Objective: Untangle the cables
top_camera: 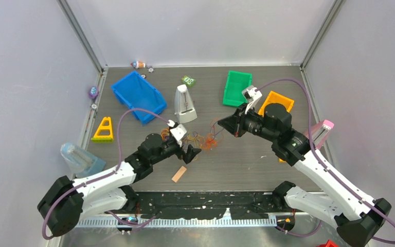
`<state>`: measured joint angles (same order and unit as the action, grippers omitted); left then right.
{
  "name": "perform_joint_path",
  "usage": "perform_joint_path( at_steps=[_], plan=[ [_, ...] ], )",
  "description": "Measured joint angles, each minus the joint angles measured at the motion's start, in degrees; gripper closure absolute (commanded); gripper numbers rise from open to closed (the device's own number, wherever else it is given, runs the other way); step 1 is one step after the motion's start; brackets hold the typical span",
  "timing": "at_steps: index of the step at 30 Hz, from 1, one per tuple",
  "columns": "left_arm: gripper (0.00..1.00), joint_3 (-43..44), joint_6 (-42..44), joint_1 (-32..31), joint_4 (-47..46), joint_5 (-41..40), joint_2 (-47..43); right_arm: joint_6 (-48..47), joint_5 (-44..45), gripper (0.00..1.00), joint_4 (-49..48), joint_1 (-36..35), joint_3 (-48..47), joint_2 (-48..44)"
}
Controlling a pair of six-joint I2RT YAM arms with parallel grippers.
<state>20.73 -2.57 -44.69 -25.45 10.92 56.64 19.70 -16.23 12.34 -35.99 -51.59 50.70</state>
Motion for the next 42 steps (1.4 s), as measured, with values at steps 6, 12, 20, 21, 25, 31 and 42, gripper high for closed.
perform_joint_path(
  at_steps=[6,12,20,21,25,31,42],
  plan=[
    [0.15,3.7,2.3,-2.9,1.5,-2.4,6.3,0.2,-3.1,0.95,0.2,-0.4,-0.6,1.1],
    [0.69,6.6,5.0,-6.0,2.2,-6.6,10.3,1.6,-5.9,0.95,-0.9,-0.9,-0.4,2.8],
    [1.00,11.9,5.8,-5.9,8.1,-9.0,14.6,2.1,-3.8,0.07,-0.9,-1.8,0.4,6.6],
    [1.00,11.8,5.7,-5.9,8.3,-9.7,14.6,2.0,-2.7,0.06,-0.6,-1.8,0.5,6.7],
    [1.00,10.8,4.6,-5.8,8.3,-12.6,13.1,1.3,3.3,0.06,-0.5,-2.0,2.6,6.7],
    [1.00,9.9,-0.2,-1.5,9.4,-16.2,10.1,1.3,10.1,0.12,-1.5,-1.9,13.6,5.9],
    [0.48,6.8,-4.1,3.2,9.5,-12.9,6.5,2.6,16.6,0.41,-5.2,-1.9,22.0,15.5]
  ],
)
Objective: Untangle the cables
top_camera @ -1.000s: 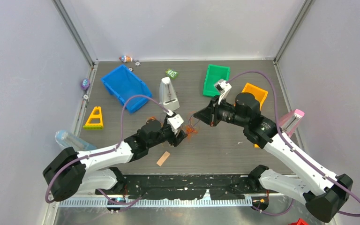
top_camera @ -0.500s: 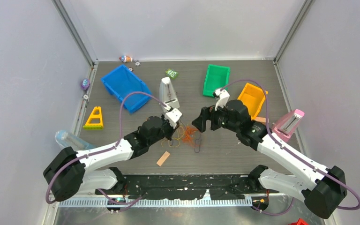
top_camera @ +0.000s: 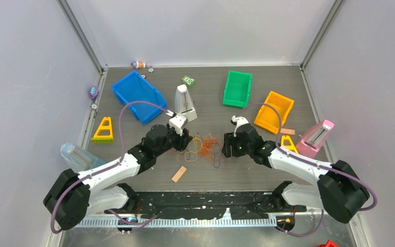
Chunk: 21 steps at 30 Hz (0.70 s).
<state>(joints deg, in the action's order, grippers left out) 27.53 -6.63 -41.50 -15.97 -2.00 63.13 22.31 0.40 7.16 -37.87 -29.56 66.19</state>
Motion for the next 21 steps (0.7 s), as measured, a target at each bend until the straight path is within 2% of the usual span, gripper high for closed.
perform_joint_path(
  at_steps=[2,3,6,15,18,21],
  plan=[
    [0.35,0.4,-0.2,0.0,-0.1,5.2,1.2,-0.1,0.7,0.47,-0.9,0.0,0.0,2.0],
    [0.31,0.6,-0.3,0.0,-0.2,7.2,1.9,-0.2,0.9,0.49,-1.2,0.0,0.0,2.6],
    [0.29,1.6,-0.6,0.0,-0.3,13.3,5.0,-0.5,1.3,0.54,-2.0,0.0,0.0,4.2],
    [0.40,12.3,-1.5,-0.1,4.1,24.3,18.7,-1.0,-3.5,0.49,-6.7,0.0,-0.9,6.7],
    [0.46,15.0,-2.1,-0.1,6.1,26.2,22.1,-0.9,-4.9,0.51,-8.9,0.0,-1.0,7.9],
    [0.50,16.7,-2.2,-0.1,8.4,27.1,24.4,-0.9,-5.7,0.57,-10.5,0.0,-1.0,9.2]
  ],
)
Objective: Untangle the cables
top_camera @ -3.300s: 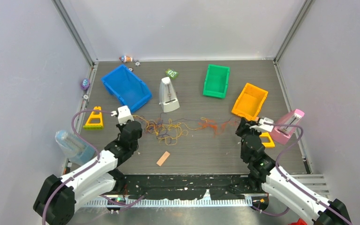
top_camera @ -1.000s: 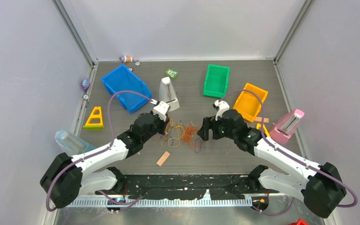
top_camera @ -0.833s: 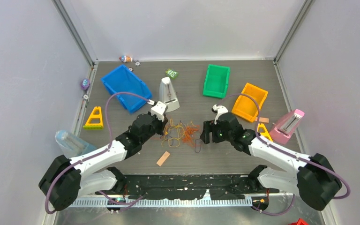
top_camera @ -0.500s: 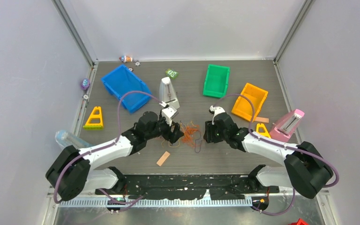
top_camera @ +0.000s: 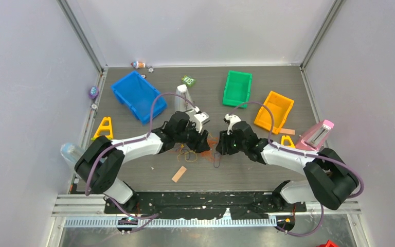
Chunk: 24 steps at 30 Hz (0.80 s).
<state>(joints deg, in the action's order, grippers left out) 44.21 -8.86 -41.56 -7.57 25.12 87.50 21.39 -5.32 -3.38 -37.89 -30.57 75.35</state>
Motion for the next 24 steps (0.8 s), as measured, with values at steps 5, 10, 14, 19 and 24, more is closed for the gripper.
perform_joint_path(
  at_steps=[5,10,14,19,24],
  plan=[
    [0.59,2.0,0.0,0.0,3.1,1.0,2.6,0.0,-0.7,0.73,-1.4,0.0,-1.3,3.0],
    [0.76,6.1,0.1,0.0,7.2,1.7,7.0,0.1,-1.7,0.88,-2.9,0.0,-1.8,5.0],
    [1.00,9.2,0.5,0.0,11.1,1.5,10.2,0.2,-1.6,0.95,-3.1,0.0,-1.8,5.0],
    [1.00,9.2,0.2,0.0,12.4,-0.1,10.0,0.3,-0.4,0.95,-2.5,0.0,-1.8,2.9],
    [1.00,7.1,0.0,0.6,12.1,-2.1,7.5,0.2,1.9,0.95,-1.7,0.0,-1.8,-1.3]
  ],
)
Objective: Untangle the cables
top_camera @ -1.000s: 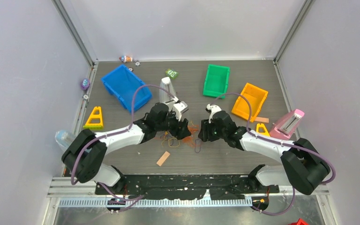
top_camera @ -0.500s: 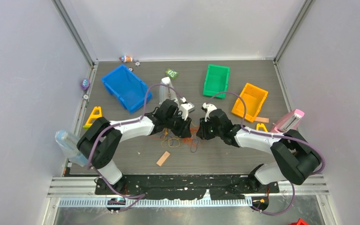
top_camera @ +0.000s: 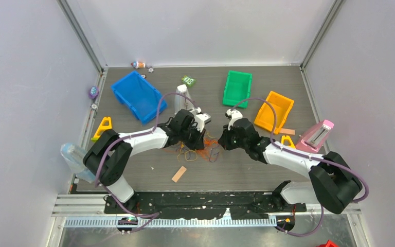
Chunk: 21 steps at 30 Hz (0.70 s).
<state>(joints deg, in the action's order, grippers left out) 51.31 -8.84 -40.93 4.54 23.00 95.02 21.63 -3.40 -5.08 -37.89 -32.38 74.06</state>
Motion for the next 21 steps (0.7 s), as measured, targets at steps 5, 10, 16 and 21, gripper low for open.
perform_joint_path(
  at_steps=[5,10,16,21],
  plan=[
    [1.00,-0.8,-0.1,0.5,-0.4,-0.8,-1.7,0.2,1.0,0.86,0.4,0.0,0.0,-0.7],
    [1.00,-1.0,-0.2,0.6,-0.7,-1.0,-1.8,1.2,0.8,0.46,0.0,0.0,0.1,-0.2],
    [1.00,-1.0,-0.2,0.6,-0.8,-0.9,-1.8,1.5,-0.9,0.53,-2.3,0.0,0.1,3.5],
    [1.00,-1.0,-0.2,0.6,-0.8,-0.9,-1.8,1.8,-2.1,0.81,-3.8,0.0,0.1,6.7]
  ],
)
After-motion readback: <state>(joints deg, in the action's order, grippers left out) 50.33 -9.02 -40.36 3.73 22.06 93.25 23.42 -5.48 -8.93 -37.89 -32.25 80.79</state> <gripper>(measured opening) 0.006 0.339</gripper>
